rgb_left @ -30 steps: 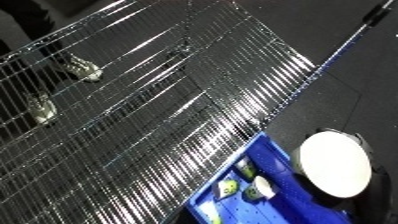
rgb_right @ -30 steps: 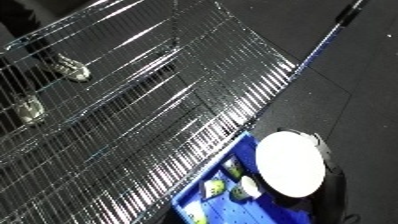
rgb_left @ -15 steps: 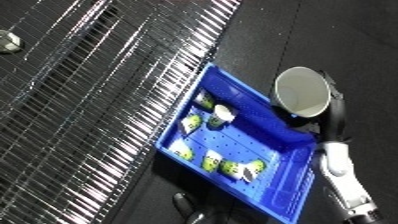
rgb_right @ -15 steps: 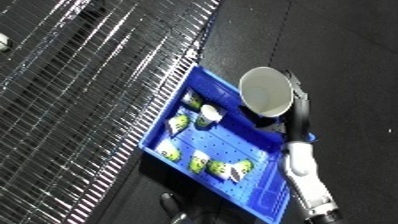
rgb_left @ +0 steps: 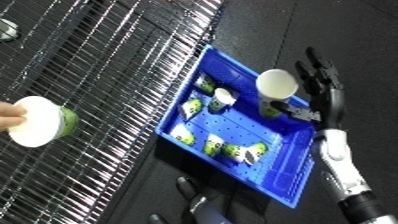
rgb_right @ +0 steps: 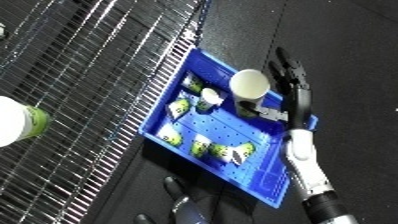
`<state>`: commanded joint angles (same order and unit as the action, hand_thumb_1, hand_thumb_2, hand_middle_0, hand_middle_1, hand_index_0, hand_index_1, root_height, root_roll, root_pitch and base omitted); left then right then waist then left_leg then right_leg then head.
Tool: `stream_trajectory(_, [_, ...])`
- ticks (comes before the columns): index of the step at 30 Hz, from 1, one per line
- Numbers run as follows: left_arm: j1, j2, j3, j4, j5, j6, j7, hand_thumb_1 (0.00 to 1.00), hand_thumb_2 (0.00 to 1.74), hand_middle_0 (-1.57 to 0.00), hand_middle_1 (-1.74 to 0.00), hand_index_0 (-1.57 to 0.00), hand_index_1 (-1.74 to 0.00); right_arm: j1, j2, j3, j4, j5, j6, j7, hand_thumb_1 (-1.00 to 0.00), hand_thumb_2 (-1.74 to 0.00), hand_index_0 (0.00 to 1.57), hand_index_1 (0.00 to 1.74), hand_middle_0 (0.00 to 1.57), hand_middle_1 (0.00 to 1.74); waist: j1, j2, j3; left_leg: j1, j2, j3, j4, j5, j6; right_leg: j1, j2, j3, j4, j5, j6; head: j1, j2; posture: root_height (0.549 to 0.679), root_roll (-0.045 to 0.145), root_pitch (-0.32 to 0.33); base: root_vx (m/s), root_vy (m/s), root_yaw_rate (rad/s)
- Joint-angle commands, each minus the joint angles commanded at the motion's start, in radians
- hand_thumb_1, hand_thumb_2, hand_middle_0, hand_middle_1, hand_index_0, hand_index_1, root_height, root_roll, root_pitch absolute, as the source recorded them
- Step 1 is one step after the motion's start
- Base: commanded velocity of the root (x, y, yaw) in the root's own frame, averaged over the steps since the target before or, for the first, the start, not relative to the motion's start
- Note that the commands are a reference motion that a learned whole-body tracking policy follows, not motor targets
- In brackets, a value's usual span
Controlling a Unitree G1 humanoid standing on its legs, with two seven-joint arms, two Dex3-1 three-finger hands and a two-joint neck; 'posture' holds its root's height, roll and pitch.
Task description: Pick up the object and place it into the box
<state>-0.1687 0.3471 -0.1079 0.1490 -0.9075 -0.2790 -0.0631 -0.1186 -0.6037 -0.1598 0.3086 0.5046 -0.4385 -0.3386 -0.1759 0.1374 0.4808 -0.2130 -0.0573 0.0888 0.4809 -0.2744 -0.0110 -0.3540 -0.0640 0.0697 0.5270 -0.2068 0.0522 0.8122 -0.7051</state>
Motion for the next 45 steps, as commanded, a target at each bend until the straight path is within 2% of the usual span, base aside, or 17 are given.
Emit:
stream_trajectory(5, [0.007,0.002,0.001,-0.004,-0.005,0.004,0.0,1.0,1.74,-1.57,-1.74,-1.57,-1.74,0.004,-0.01,-0.016,0.008,-0.009,-0.02,0.007,0.0,0.0,0.0,0.0,0.0,0.0,0.001,0.001,0.002,-0.003,0.002,-0.005,0.001,0.01,-0.0041,-0.002,0.0006,-0.003,0.004,-0.002,-0.0018,-0.007,0.005,0.665,0.1,0.04,0.016,-0.012,0.011])
stream_trajectory(11, [0.017,0.0,0.001,-0.012,-0.012,0.008,0.001,1.0,1.74,-1.57,-1.74,-1.57,-1.74,0.012,0.001,-0.012,-0.043,-0.032,0.001,0.007,0.0,0.0,0.0,0.0,0.0,0.0,0.003,-0.004,0.005,-0.011,0.006,-0.012,0.005,0.021,-0.0057,-0.007,0.0069,-0.005,0.015,-0.008,-0.0073,-0.048,0.001,0.664,0.1,0.039,0.03,-0.017,0.021])
stream_trajectory(15, [0.027,-0.003,0.001,-0.02,-0.009,0.01,0.005,1.0,1.74,-1.57,-1.74,-1.57,-1.74,0.019,0.018,0.003,-0.098,-0.055,0.006,0.034,0.0,0.0,0.0,0.0,0.0,0.0,0.008,-0.011,0.005,-0.014,0.008,-0.018,0.004,0.029,-0.0073,-0.007,0.0085,-0.009,0.014,-0.01,-0.0094,-0.109,0.007,0.664,0.101,0.039,0.038,-0.019,0.049])
stream_trajectory(19, [0.034,-0.003,0.0,-0.031,-0.003,0.013,0.011,1.0,1.74,-1.57,-1.74,-1.57,-1.74,0.016,0.037,0.034,-0.181,-0.094,0.033,0.061,0.0,0.0,0.0,0.0,0.0,0.0,0.018,-0.024,0.005,-0.018,0.013,-0.024,0.002,0.036,-0.0083,-0.008,0.0097,-0.016,0.012,-0.01,-0.0109,-0.175,0.024,0.663,0.1,0.039,0.019,-0.032,0.065])
stream_trajectory(23, [0.035,-0.004,-0.001,-0.038,0.007,0.016,0.02,1.0,1.74,-1.57,-1.74,-1.57,-1.74,0.002,0.055,0.07,-0.257,-0.127,0.066,0.085,0.0,0.0,0.0,0.0,0.0,0.0,0.032,-0.038,0.004,-0.024,0.019,-0.033,0.003,0.042,-0.0074,-0.009,0.0134,-0.025,0.021,-0.016,-0.0142,-0.256,0.034,0.662,0.096,0.038,0.012,-0.036,0.066])
stream_trajectory(32, [0.031,0.013,0.013,-0.041,0.021,0.04,0.023,1.0,1.74,-1.57,-1.74,-1.57,-1.74,-0.044,0.077,0.157,-0.368,-0.156,0.154,0.18,0.0,0.0,0.0,0.0,0.0,0.0,0.077,-0.076,0.0,-0.041,0.029,-0.061,0.018,0.055,-0.0087,0.001,0.0139,-0.05,0.044,-0.027,-0.0187,-0.396,0.036,0.661,0.086,0.028,0.027,-0.042,0.092])
stream_trajectory(39, [0.015,0.031,0.016,-0.035,0.042,0.057,0.017,1.0,1.74,-1.57,-1.74,-1.57,-1.74,-0.102,0.106,0.253,-0.39,-0.17,0.21,0.231,0.0,0.0,0.0,0.0,0.0,0.0,0.131,-0.115,0.002,-0.066,0.03,-0.095,0.037,0.053,-0.0058,0.009,0.0139,-0.078,0.062,-0.032,-0.0175,-0.52,0.048,0.66,0.073,0.022,0.016,-0.073,0.114])
stream_trajectory(45, [-0.011,0.037,0.0,-0.029,0.059,0.071,0.019,1.0,1.74,-1.57,-1.74,-1.57,-1.74,-0.155,0.128,0.317,-0.375,-0.179,0.227,0.246,0.0,0.0,0.0,0.0,0.0,0.0,0.174,-0.133,0.008,-0.086,0.025,-0.123,0.043,0.054,-0.001,0.006,0.0142,-0.099,0.079,-0.034,-0.0117,-0.631,0.086,0.658,0.061,0.022,0.011,-0.061,0.169])
